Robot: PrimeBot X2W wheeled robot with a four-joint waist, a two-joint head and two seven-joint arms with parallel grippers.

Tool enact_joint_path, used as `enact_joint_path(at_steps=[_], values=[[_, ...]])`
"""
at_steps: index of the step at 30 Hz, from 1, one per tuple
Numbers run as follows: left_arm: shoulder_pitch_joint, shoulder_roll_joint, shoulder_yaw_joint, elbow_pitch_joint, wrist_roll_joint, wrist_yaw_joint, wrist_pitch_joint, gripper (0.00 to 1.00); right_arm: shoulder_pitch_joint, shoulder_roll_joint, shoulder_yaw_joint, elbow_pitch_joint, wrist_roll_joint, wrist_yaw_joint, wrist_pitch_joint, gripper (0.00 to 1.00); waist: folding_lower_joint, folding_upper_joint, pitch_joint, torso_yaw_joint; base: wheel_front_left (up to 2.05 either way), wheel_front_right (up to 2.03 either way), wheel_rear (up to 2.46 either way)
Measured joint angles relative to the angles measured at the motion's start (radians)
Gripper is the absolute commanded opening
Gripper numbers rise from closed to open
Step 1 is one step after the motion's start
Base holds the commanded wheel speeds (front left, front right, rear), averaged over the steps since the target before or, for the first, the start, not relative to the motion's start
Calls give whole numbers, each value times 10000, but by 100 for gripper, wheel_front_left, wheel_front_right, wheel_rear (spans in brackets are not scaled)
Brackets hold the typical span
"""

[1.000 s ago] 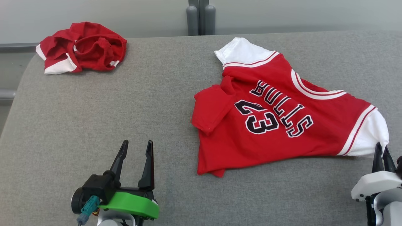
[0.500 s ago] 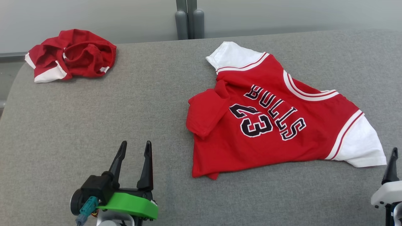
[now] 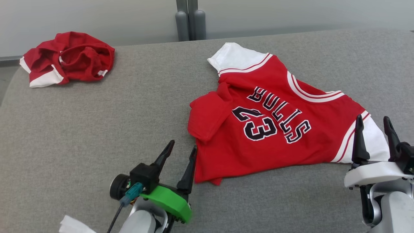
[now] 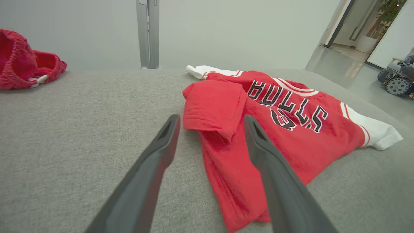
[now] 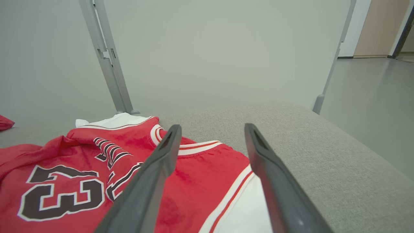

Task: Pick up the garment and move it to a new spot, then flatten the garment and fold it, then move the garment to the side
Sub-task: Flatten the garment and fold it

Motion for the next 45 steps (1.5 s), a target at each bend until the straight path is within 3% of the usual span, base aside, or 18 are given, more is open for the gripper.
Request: enact_joint_path(at_steps=[9, 17, 18, 19, 20, 27, 36, 45], values=[[-1585, -10, -1095, 1745, 77, 38, 0, 100, -178, 0, 882, -523, 387, 0, 0, 100, 0, 0, 423, -569, 0, 0, 0], [-2458, -6, -1181, 3218, 244, 646, 0, 100, -229, -2, 857, -550, 477, 0, 0, 100, 0, 0, 786, -1121, 0, 0, 0], [-2513, -10, -1160, 3313, 226, 723, 0, 47, -229, -4, 825, -554, 477, 0, 0, 100, 0, 0, 819, -1176, 0, 0, 0], [-2566, -8, -1135, 3382, 222, 784, 2, 12, -229, -6, 794, -556, 477, 0, 0, 100, 0, 0, 848, -1222, 0, 0, 0], [-2595, -8, -1118, 3417, 221, 809, 0, 0, -230, -6, 780, -558, 477, 0, 0, 100, 0, 0, 865, -1250, 0, 0, 0], [-2626, -10, -650, 2598, 270, 993, 4, 0, -217, -6, 548, -569, 476, 0, 0, 100, 0, 0, 810, -1115, 0, 0, 0], [-3302, 479, 1041, 286, 1035, 1327, 4, 0, -218, -4, 648, -639, 477, 0, 0, 100, 0, 0, 767, -860, 0, 0, 0], [-5346, 917, 1845, 633, 1649, 1279, 4, 0, -392, -6, 846, -671, 537, 0, 0, 100, 0, 0, 1117, -1346, 0, 0, 0]])
